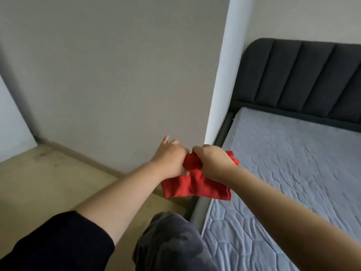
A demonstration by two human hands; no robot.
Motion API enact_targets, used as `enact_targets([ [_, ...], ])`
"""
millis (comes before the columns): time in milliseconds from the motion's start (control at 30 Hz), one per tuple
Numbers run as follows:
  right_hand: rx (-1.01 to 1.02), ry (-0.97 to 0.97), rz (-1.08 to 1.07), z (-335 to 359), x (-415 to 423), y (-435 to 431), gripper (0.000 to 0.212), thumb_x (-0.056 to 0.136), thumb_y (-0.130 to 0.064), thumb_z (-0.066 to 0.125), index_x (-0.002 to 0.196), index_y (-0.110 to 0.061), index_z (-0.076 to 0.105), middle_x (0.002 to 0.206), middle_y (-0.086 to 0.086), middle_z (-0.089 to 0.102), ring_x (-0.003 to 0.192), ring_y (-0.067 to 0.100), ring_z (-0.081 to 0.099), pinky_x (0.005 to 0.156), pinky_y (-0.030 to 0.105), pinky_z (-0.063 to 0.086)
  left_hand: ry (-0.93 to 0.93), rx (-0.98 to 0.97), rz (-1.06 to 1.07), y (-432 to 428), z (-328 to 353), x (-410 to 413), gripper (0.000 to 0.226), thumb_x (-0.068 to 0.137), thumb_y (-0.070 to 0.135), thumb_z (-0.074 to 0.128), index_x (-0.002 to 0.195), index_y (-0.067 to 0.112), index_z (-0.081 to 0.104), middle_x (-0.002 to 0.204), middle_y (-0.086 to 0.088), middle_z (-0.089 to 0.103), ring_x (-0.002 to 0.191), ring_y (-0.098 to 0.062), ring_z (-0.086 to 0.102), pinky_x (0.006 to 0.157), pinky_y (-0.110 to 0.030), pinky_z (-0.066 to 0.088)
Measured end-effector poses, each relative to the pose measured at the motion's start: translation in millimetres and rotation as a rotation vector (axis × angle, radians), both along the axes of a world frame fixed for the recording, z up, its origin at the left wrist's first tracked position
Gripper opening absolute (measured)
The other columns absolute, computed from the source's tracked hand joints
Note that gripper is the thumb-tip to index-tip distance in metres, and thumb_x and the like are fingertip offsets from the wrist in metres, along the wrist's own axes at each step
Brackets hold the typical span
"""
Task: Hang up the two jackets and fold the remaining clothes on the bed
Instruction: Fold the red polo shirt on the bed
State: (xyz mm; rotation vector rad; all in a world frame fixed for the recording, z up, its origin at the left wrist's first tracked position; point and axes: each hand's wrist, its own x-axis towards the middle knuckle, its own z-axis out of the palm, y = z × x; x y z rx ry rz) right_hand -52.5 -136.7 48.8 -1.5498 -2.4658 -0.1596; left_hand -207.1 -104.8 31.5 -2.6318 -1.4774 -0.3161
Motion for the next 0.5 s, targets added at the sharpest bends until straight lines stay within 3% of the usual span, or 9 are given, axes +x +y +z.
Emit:
enact_targets([
  [67,0.077,-0.015,0.061,12,-40,1,0.023,0.08,-0.01,0.052,0.103,-0.008,0.054,0.092,0.013,0.058,0.086,0.033,0.056,0.067,0.036,0.037,0.014,-0.032,0.079,-9,19,-38,0.024,0.07,0.041,0.073,0.08,0.023,0.06,0.09,-0.006,0.065,0.1,-0.028,0.057,0.093,-0.034,0.037],
  [133,0.131,0.001,0.098,21,-80,5,0.021,0.077,-0.009,0.053,0.098,-0.009,0.055,0.088,0.012,0.058,0.084,0.033,0.055,0.061,0.034,0.032,0.013,-0.022,0.155,-13,31,-79,0.016,0.074,0.034,0.067,0.073,0.021,0.056,0.075,-0.003,0.061,0.085,-0.03,0.062,0.065,-0.028,0.04],
  [167,0.143,0.017,0.107,24,-101,8,0.021,0.075,-0.008,0.053,0.096,-0.009,0.055,0.086,0.012,0.058,0.083,0.033,0.055,0.059,0.033,0.031,0.015,-0.008,0.195,-15,35,-102,0.016,0.075,0.031,0.064,0.069,0.021,0.053,0.069,-0.002,0.057,0.08,-0.03,0.062,0.059,-0.027,0.037],
  [300,0.148,0.072,0.143,30,-181,29,0.022,0.077,-0.027,0.065,0.09,-0.011,0.057,0.089,0.01,0.063,0.09,0.031,0.056,0.068,0.034,0.039,-0.05,0.048,0.334,-19,45,-195,0.025,0.074,0.031,0.059,0.059,0.018,0.044,0.062,0.003,0.051,0.072,-0.027,0.06,0.055,-0.026,0.034],
  [367,0.141,0.08,0.194,27,-221,48,0.031,0.076,-0.04,0.067,0.087,-0.013,0.057,0.09,0.007,0.065,0.091,0.029,0.055,0.072,0.034,0.037,-0.099,0.068,0.373,-14,46,-242,0.025,0.075,0.035,0.058,0.061,0.019,0.045,0.068,0.002,0.057,0.073,-0.026,0.059,0.058,-0.027,0.035],
  [500,0.08,0.017,0.278,16,-303,101,0.032,0.073,-0.039,0.067,0.096,-0.018,0.059,0.097,0.003,0.064,0.097,0.027,0.054,0.077,0.033,0.035,-0.096,0.104,0.471,14,36,-325,0.023,0.077,0.039,0.059,0.065,0.022,0.047,0.079,0.0,0.064,0.075,-0.025,0.058,0.059,-0.026,0.034],
])
